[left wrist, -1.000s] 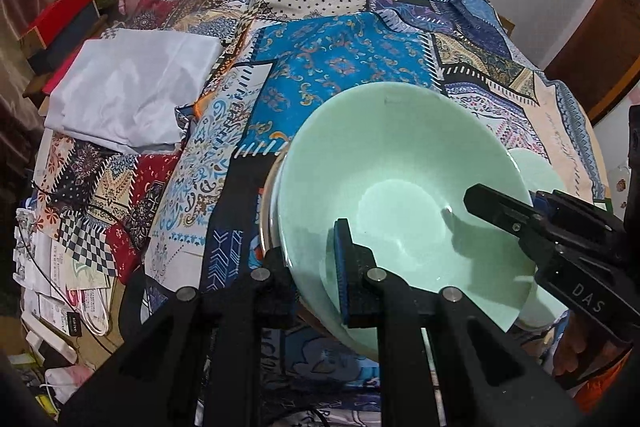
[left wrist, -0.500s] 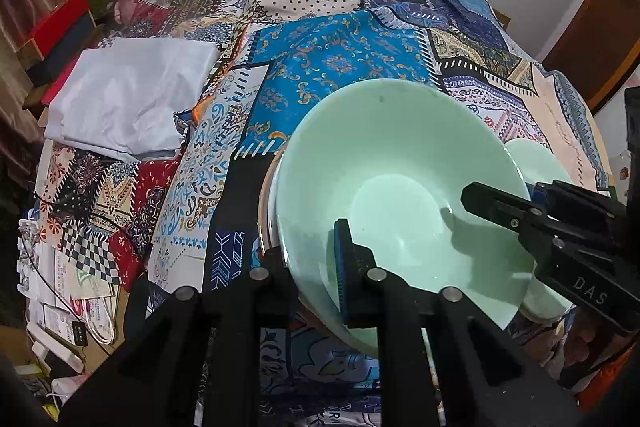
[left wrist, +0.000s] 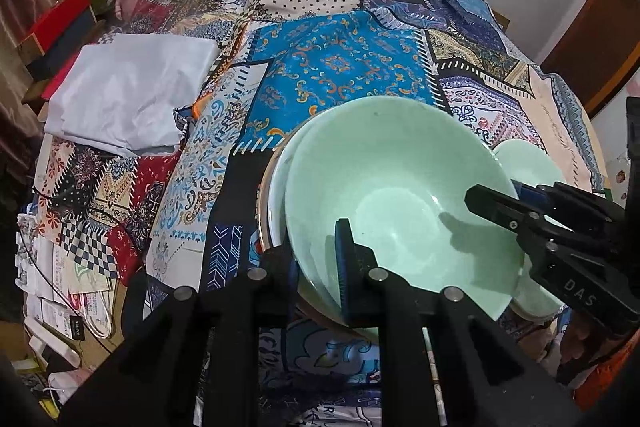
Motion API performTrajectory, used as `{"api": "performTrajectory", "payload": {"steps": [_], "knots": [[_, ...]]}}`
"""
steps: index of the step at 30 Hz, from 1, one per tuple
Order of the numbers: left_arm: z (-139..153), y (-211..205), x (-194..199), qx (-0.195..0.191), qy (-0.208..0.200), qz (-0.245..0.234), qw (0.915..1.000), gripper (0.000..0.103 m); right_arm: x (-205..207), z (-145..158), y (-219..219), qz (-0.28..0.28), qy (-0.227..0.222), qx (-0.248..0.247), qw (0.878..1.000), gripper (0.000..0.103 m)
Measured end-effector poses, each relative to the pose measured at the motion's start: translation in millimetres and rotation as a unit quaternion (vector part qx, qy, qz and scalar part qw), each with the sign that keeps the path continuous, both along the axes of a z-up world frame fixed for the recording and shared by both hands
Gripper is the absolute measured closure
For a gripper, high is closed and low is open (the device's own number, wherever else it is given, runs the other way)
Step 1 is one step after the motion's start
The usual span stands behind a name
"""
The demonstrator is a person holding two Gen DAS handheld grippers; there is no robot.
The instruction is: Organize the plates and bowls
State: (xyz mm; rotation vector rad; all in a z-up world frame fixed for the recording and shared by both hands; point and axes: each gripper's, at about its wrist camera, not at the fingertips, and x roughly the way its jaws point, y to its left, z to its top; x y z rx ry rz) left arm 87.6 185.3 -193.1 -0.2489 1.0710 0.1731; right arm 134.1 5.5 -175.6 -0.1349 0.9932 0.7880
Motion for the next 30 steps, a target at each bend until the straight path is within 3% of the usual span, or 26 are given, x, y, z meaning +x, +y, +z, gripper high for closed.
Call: {"api": "performTrajectory", "payload": {"steps": [10,15,20,30], "knots": [[9.1,7.0,-2.4,-0.015,-0.014,-0.001,0.9998,0.086,-0.3,3.9,-8.9,-0.006,-0.007,0.008,1.0,0.079],[11.7,12.8,-5.3,-0.023,-0.017,0.005,0.9996,0.086,1.2,4.3,-15.0,-0.014,-0.005,0.01,1.0,0.073],[21.6,15.5,-16.2,-0.006,-0.044,0.004,0.999,0.066,1.6,1.3,-17.7,-0.018,-0.001,0.009,1.0,0.068],[-7.8,23.5,-14.5,-0.037,-0.019,0.009,0.9991,0.066,4.4,-9.2,-8.6,-0.008,0.006,-0.001,1.0,0.068]]}}
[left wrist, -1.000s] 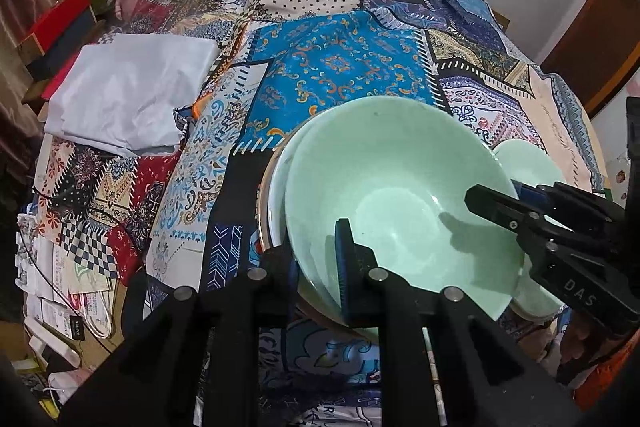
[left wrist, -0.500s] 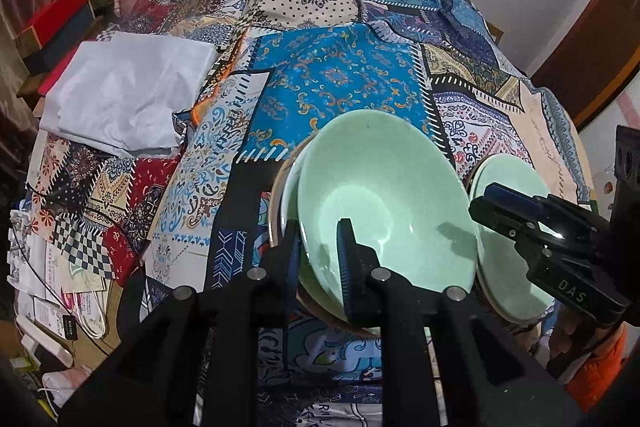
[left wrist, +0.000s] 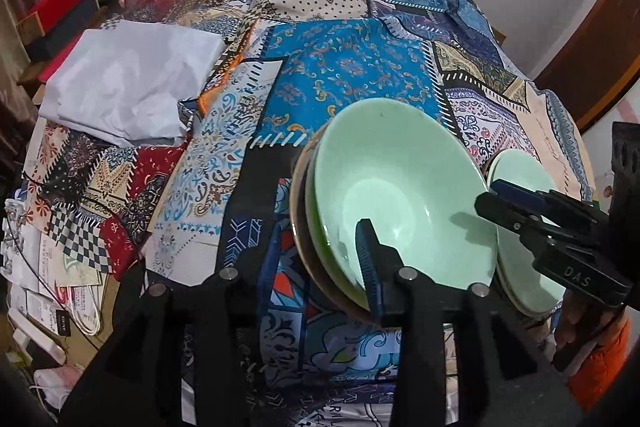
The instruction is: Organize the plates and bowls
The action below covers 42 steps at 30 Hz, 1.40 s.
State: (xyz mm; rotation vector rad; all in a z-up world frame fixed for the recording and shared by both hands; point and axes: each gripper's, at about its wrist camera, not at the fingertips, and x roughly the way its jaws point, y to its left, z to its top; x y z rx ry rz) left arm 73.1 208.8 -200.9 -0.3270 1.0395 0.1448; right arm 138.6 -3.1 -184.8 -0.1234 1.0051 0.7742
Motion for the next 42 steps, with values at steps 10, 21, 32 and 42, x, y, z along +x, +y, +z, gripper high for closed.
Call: {"api": "performTrajectory", "payload": {"steps": [10,21,32,42], "knots": [[-24.6,6.5,4.1,-0.029,0.022,0.002,0.9993,0.062,-2.0,-12.0,20.2,0.021,0.013,-0.014,1.0,0.067],[-32.6,0.7,11.9,-0.034,0.029,0.0,0.999,0.067,-3.3,-16.1,27.3,0.012,0.008,-0.022,1.0,0.066],[-22.8,-9.8,14.9,0.004,0.036,0.009,0.9993,0.067,0.5,-14.2,24.0,-0.002,0.019,-0.01,1.0,0.068],[-15.1,-17.5,17.4,0.003,0.035,0.005,0.9994,0.067,0.1,-7.0,15.5,-0.014,0.015,-0.001,1.0,0.068]]}}
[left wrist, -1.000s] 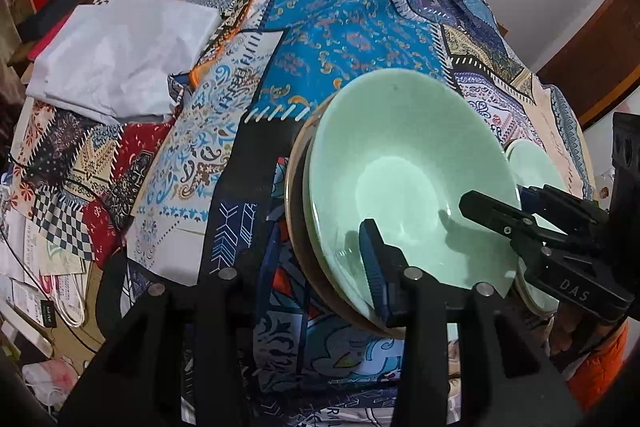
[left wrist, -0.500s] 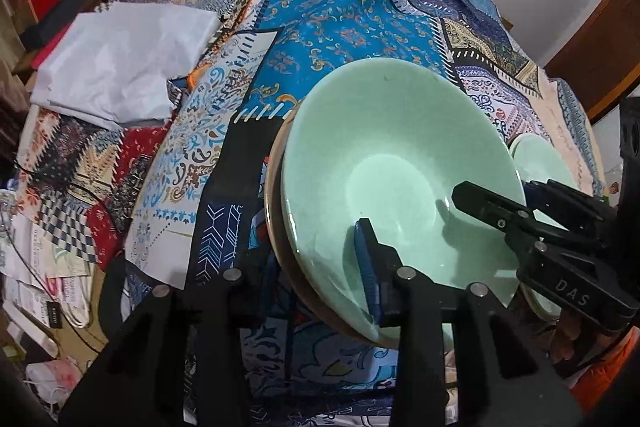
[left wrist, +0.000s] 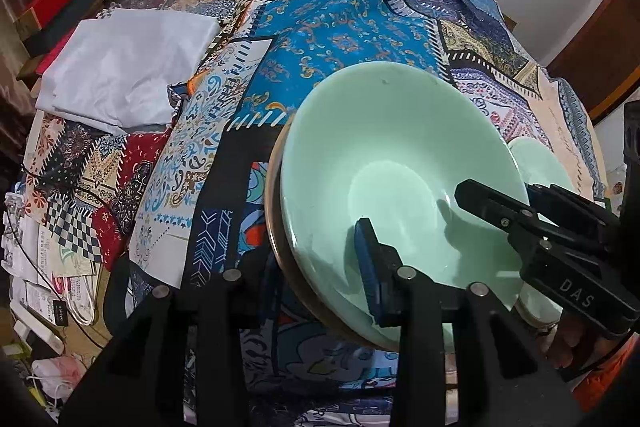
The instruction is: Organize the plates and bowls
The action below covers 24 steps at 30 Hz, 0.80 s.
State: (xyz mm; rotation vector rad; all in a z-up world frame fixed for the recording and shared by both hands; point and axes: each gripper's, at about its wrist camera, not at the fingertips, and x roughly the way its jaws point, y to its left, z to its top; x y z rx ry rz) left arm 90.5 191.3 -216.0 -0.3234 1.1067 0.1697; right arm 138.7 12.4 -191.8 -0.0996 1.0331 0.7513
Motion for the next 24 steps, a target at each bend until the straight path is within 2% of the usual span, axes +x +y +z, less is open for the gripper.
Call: {"api": "performTrajectory", "payload": {"steps": [11,24], "knots": [[30.8,-17.9,1.0,-0.001,-0.029,-0.012,0.9995,0.067,-2.8,29.6,-22.5,-0.016,-0.03,0.021,0.999,0.068],[59.7,-58.5,9.7,0.004,-0.052,-0.045,0.9976,0.067,-3.8,56.5,-63.4,-0.048,-0.056,0.03,0.997,0.068]]}}
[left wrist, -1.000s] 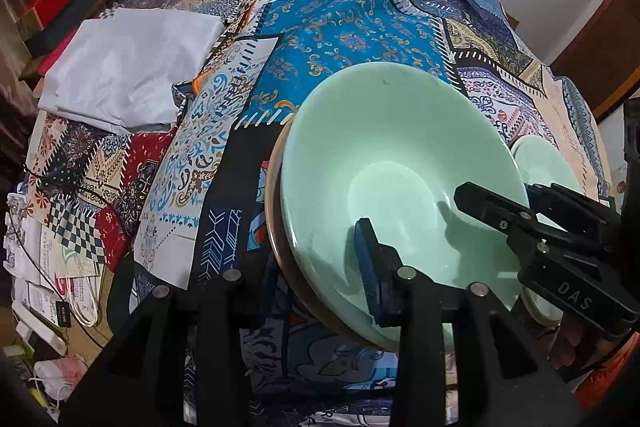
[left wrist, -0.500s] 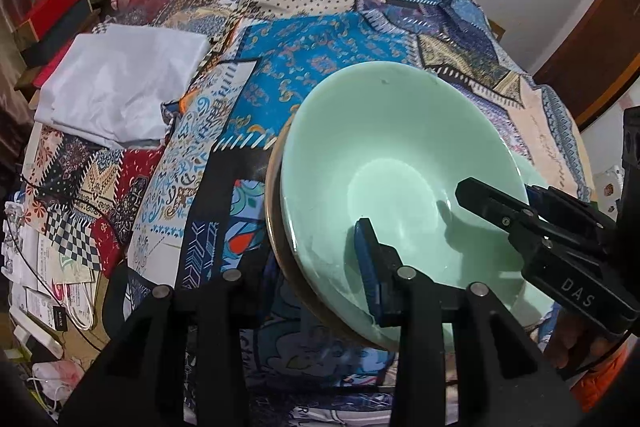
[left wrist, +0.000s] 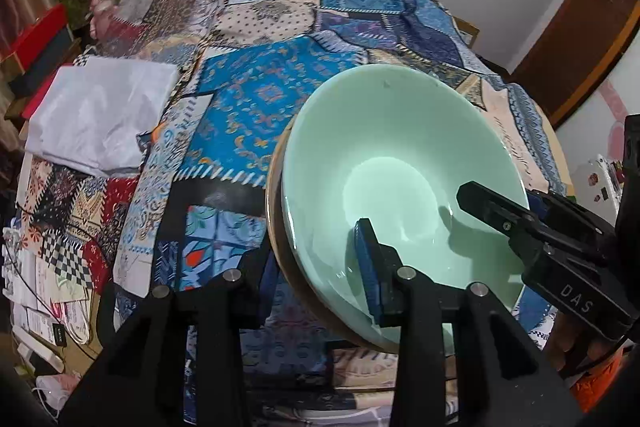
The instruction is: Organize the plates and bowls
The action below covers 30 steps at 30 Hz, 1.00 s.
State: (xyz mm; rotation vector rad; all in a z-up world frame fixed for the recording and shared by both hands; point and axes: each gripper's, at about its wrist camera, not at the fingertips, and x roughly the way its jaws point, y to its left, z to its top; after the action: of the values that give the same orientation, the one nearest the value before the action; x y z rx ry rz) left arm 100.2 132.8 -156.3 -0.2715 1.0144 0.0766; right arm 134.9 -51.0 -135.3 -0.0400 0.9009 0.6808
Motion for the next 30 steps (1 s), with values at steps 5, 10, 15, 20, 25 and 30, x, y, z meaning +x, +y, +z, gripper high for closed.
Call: {"api": "performTrajectory", "payload": {"steps": [5,10,15,20,25,30], "knots": [[8.0,-19.2,2.9,0.004,-0.007,-0.018,0.9998,0.067,-1.6,6.4,-19.5,-0.016,-0.009,0.002,1.0,0.068],[11.1,-38.6,7.5,0.001,-0.008,-0.033,0.9994,0.067,-4.1,10.6,-39.2,-0.031,-0.013,0.001,0.999,0.068],[11.5,-59.4,9.8,0.002,-0.008,-0.046,0.9989,0.067,-6.0,9.7,-58.1,-0.044,-0.011,-0.001,0.999,0.068],[8.7,-75.8,13.3,0.001,-0.002,-0.053,0.9986,0.067,-10.1,7.8,-73.7,-0.051,-0.008,-0.006,0.999,0.068],[2.0,-90.7,16.2,0.005,0.007,-0.062,0.998,0.067,-10.4,2.3,-86.7,-0.058,-0.002,-0.011,0.998,0.069],[-9.9,-102.1,24.3,0.009,0.025,-0.068,0.9973,0.067,-8.3,-7.9,-97.3,-0.066,0.013,-0.01,0.998,0.069]]}}
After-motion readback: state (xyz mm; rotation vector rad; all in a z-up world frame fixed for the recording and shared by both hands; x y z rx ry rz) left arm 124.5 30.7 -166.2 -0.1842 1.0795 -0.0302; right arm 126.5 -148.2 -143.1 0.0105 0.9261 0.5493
